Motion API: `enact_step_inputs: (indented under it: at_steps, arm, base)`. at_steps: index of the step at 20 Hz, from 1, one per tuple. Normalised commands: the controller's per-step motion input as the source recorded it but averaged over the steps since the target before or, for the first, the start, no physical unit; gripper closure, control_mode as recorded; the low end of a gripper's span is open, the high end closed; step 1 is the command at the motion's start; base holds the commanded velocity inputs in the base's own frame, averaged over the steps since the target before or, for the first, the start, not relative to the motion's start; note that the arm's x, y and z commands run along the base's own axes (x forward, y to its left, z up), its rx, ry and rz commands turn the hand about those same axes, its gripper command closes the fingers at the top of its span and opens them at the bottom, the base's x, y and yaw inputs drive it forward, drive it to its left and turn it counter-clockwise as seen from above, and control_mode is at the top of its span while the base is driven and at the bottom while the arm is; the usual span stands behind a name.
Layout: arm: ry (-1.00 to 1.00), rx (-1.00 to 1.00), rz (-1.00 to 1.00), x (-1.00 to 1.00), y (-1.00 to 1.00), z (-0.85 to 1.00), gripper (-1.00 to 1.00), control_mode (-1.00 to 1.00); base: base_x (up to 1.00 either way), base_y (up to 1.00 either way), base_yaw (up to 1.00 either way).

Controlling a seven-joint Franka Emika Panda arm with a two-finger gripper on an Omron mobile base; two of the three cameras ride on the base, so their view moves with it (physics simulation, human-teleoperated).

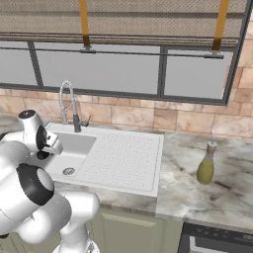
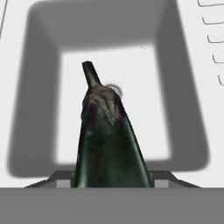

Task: Turn on the sink faucet. Then move the eggplant from the counter to the sink. Turn off the sink. Move the vegetable from the sink to the pot next to the stove. Finally move the pot to the front right burner.

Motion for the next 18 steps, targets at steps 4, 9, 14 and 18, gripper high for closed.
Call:
enact_step_inputs:
  at_steps: [4, 9, 14, 18]
  arm:
    - [0.0, 0.0, 0.0, -0.01, 0.0, 0.0, 1.0, -1.0]
    - [0.0, 0.0, -0.07, -0.16, -0.07, 0.0, 1.0, -1.0]
    - [0.0, 0.0, -0.02, -0.03, -0.03, 0.0, 1.0, 1.0]
    - [0.0, 0.0, 0.0, 0.0, 0.0, 0.0, 1.0, 1.0]
  base:
    - [0.0, 0.0, 0.0]
    - [0.0, 0.0, 0.0]
    - [-0.24, -0.29, -0.14]
    - [-0.32, -0.42, -0.27]
